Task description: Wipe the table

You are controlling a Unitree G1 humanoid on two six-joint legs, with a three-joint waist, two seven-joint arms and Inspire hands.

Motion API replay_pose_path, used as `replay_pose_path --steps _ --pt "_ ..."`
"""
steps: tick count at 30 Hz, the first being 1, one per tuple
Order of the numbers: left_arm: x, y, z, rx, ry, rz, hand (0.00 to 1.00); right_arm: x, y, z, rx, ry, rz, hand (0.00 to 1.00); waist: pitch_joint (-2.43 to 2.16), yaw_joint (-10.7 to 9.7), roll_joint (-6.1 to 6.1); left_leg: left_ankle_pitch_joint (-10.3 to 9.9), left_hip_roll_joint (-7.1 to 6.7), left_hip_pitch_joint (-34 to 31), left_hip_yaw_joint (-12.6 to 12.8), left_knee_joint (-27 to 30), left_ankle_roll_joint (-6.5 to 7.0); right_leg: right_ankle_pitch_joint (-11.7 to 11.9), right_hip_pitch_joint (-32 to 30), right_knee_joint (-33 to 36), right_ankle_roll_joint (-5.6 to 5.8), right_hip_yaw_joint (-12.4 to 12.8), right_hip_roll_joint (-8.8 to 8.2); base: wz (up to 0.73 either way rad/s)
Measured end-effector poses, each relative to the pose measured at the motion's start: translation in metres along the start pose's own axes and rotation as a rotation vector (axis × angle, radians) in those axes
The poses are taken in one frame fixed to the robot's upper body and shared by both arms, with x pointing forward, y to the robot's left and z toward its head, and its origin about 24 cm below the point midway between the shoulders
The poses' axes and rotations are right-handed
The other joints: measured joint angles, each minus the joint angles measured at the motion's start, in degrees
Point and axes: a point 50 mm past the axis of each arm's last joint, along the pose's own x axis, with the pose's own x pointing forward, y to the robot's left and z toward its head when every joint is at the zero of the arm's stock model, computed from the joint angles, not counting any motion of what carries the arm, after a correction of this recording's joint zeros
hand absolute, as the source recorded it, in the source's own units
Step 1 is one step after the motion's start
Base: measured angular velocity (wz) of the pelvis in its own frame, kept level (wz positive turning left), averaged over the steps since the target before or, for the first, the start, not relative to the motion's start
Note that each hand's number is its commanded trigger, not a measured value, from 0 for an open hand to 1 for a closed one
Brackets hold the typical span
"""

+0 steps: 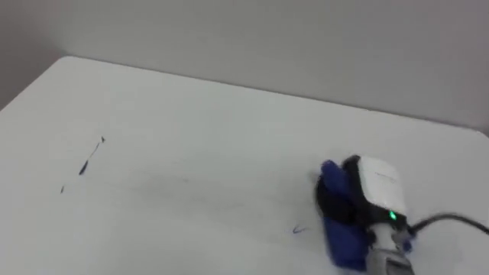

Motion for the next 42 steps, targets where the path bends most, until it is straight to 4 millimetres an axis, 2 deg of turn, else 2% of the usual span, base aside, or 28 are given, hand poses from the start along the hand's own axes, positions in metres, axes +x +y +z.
replay_pose_path --steps 1,2,4,6,7,8,9,10,11,12,13,14,16,17,18,19,20,22,23,24,25,28,32,35,37,39,40,42 --pt "0.001 0.006 0.0 -0.002 -0.004 0.019 0.0 -0.005 -0.001 -0.012 -0.007 0.04 -0.019 1.0 -0.37 -0.4 0.19 0.0 2.31 0.4 3.7 0.6 -0.63 0.1 0.6 -1.3 -0.05 0.7 -1.11 0.32" --pt "0.002 0.008 -0.001 -0.006 -0.001 0.028 0.0 -0.008 -0.002 -0.019 -0.006 0.06 -0.025 1.0 -0.63 -0.8 0.19 0.2 3.27 0.5 5.0 0.8 -0.99 0.0 0.8 -1.8 -0.18 0.6 -1.69 0.5" --pt "0.002 0.009 0.0 -0.017 -0.001 0.036 0.0 -0.014 -0.006 -0.034 -0.014 0.087 -0.044 1.0 -1.02 -1.6 -0.53 1.7 6.07 0.9 10.8 0.8 -2.48 0.9 3.2 -6.4 0.17 -1.6 -4.07 0.53" --pt "0.002 0.01 0.003 -0.028 -0.012 0.037 0.0 -0.018 -0.003 -0.033 -0.003 0.071 -0.023 1.0 -1.11 -1.6 -2.28 2.8 7.43 1.7 13.8 1.1 -3.78 3.7 6.6 -13.1 0.31 -5.4 -3.92 0.16" --pt "0.002 0.01 0.004 -0.049 -0.013 0.037 0.0 -0.017 0.0 -0.027 0.013 0.041 0.004 1.0 -1.4 -1.0 -3.58 3.4 9.39 2.4 16.9 2.4 -4.79 3.3 7.1 -14.6 1.12 -8.9 -3.4 -0.24" --pt "0.001 0.007 0.005 -0.07 -0.01 0.03 0.0 -0.014 0.0 -0.023 0.021 0.025 0.013 1.0 -1.4 -0.5 -3.42 3.5 10.74 2.5 17.4 3.3 -5.26 2.5 7.2 -15.1 2.42 -9.5 -2.48 -0.7" --pt "0.0 -0.001 0.004 -0.111 0.002 0.005 0.0 -0.004 0.002 -0.012 0.024 -0.018 0.038 1.0 -1.23 0.2 -2.67 3.9 12.76 2.4 17.2 3.9 -6.44 1.3 6.4 -15.2 2.47 -10.1 -0.53 -0.9" --pt "-0.003 -0.011 0.004 -0.135 0.01 -0.021 0.0 0.004 0.002 -0.003 0.004 -0.062 0.062 1.0 -1.11 0.9 -2.2 4.6 13.63 2.3 15.7 3.7 -7.62 -0.5 5.0 -14.6 1.46 -9.9 1.46 -0.91" --pt "-0.004 -0.015 0.004 -0.141 0.012 -0.033 0.0 0.007 0.002 0.001 -0.006 -0.083 0.08 1.0 -1.15 1.4 -1.95 5.1 13.66 2.2 13.9 3.2 -8.38 -1.0 4.4 -14.5 0.78 -9.3 2.66 -0.81" --pt "-0.005 -0.022 0.008 -0.147 0.002 -0.058 0.0 0.014 0.002 0.011 -0.014 -0.126 0.102 1.0 -1.23 2.2 -1.68 5.2 13.23 1.5 8.8 2.1 -8.85 -1.9 3.6 -14.3 -0.3 -8.6 4.86 -0.8" --pt "-0.008 -0.027 0.002 -0.155 0.014 -0.078 0.0 0.019 0.003 0.019 -0.036 -0.155 0.125 1.0 -1.24 3.0 -1.32 5.4 13.73 1.1 6.6 0.9 -9.4 -3.3 2.8 -12.1 -1.17 -7.3 6.79 -0.65" --pt "-0.009 -0.029 0.003 -0.151 0.011 -0.088 0.0 0.02 0.003 0.024 -0.045 -0.173 0.133 1.0 -1.15 2.9 -1.38 5.5 14.87 1.1 7.0 0.8 -9.64 -5.0 2.5 -9.3 -0.85 -7.3 7.26 -0.13" --pt "-0.011 -0.035 0.002 -0.119 0.004 -0.122 0.0 0.017 0.005 0.029 -0.043 -0.198 0.145 1.0 -1.07 1.7 -2.84 5.7 15.64 1.2 8.3 1.6 -9.94 -11.9 4.2 -1.4 -0.68 -7.2 7.26 0.26" --pt "-0.014 -0.046 0.006 -0.115 -0.005 -0.163 0.0 0.025 -0.004 0.034 -0.031 -0.226 0.104 1.0 -0.22 2.2 -2.67 4.8 15.53 -1.4 4.6 6.7 -9.29 -17.3 2.0 1.3 -2.41 -1.6 8.51 0.04" --pt "-0.018 -0.052 0.001 -0.114 0.006 -0.19 0.0 0.026 -0.007 0.036 -0.027 -0.232 0.091 1.0 -0.15 2.3 -0.67 3.4 13.45 -5.0 -2.5 12.1 -7.13 -18.6 1.4 1.4 -4.65 3.2 12.61 -0.08" --pt "-0.018 -0.048 -0.007 -0.102 0.024 -0.19 0.0 0.025 -0.004 0.04 -0.013 -0.227 0.096 1.0 -0.19 2.5 -0.48 2.9 9.31 -7.5 -6.3 14.6 -6.41 -18.5 1.5 -0.1 -5.52 7.4 15.15 -0.1" --pt "-0.019 -0.047 -0.012 -0.097 0.036 -0.192 0.0 0.025 -0.003 0.041 -0.008 -0.226 0.099 1.0 -0.28 2.6 -0.23 2.8 7.36 -8.0 -6.7 14.8 -6.41 -18.0 1.5 -1.1 -6.02 8.7 15.95 -0.43" --pt "-0.026 -0.044 -0.038 -0.083 0.109 -0.209 0.0 0.027 -0.002 0.047 0.002 -0.243 0.095 1.0 -0.36 3.8 1.95 2.4 0.78 -8.7 -7.9 10.6 -5.71 -14.1 1.8 -5.9 -7.32 13.6 17.99 -0.86" --pt "-0.028 -0.044 -0.043 -0.081 0.125 -0.213 0.0 0.027 -0.003 0.048 0.006 -0.247 0.092 1.0 -0.37 3.8 2.56 2.6 -0.43 -8.5 -8.2 8.6 -5.48 -13.3 2.2 -7.3 -7.3 14.3 18.31 -0.76" --pt "-0.028 -0.045 -0.045 -0.089 0.139 -0.216 0.0 0.028 -0.004 0.049 0.011 -0.251 0.083 1.0 -0.4 3.5 3.23 3.3 -2.64 -8.3 -9.0 3.4 -4.55 -11.8 2.4 -9.7 -7.12 14.9 18.64 -0.57" --pt "-0.027 -0.044 -0.043 -0.099 0.137 -0.215 0.0 0.03 -0.005 0.052 0.013 -0.258 0.079 1.0 -0.28 3.6 3.51 6.5 -3.73 -7.4 -9.2 -0.6 -1.95 -10.7 2.4 -11.4 -6.75 15.3 18.64 -0.45" --pt "-0.02 -0.046 -0.023 -0.115 0.089 -0.212 0.0 0.03 -0.004 0.051 0.004 -0.249 0.087 1.0 -0.63 2.5 3.49 10.0 -5.28 -6.2 -10.0 -5.8 -0.88 -8.8 3.1 -15.1 -5.36 13.1 17.54 -0.07" --pt "-0.02 -0.059 -0.006 -0.108 0.044 -0.234 0.0 0.03 -0.003 0.059 -0.029 -0.261 0.11 1.0 -0.74 2.9 2.81 10.0 -6.95 -4.5 -10.6 -8.5 -0.97 -8.0 4.7 -18.0 -4.08 10.1 15.27 -0.12" --pt "-0.018 -0.062 0.005 -0.109 0.018 -0.224 0.0 0.03 -0.001 0.084 -0.048 -0.317 0.16 1.0 -0.7 4.9 2.14 9.8 -7.47 -5.1 -12.6 -8.6 -0.63 -6.6 4.7 -20.2 -2.66 6.3 14.16 -0.6" --pt "-0.017 -0.064 0.014 -0.11 -0.004 -0.222 0.0 0.028 -0.002 0.109 -0.054 -0.388 0.21 1.0 -0.63 6.1 1.28 9.7 -7.4 -5.8 -14.1 -8.6 -0.52 -5.7 4.6 -22.4 -2.52 5.5 14.61 -0.49" --pt "-0.017 -0.071 0.023 -0.089 -0.029 -0.247 0.0 0.016 -0.001 0.158 -0.06 -0.563 0.271 1.0 -0.32 8.4 0.76 9.5 -7.61 -6.6 -16.0 -8.5 -0.17 -4.0 4.7 -24.4 -2.13 3.3 14.37 -0.5" --pt "-0.017 -0.072 0.024 -0.082 -0.036 -0.252 0.0 0.012 0.0 0.172 -0.057 -0.609 0.285 1.0 -0.22 8.4 0.65 9.5 -8.05 -6.9 -16.8 -8.5 -0.17 -3.5 4.8 -25.0 -1.92 2.4 14.21 0.0" --pt "-0.017 -0.075 0.033 -0.079 -0.06 -0.264 0.0 -0.005 0.007 0.205 -0.038 -0.708 0.355 1.0 0.56 8.6 0.0 9.5 -8.78 -7.6 -18.9 -8.3 -0.18 -2.0 4.6 -25.3 -1.82 1.1 13.91 0.63"
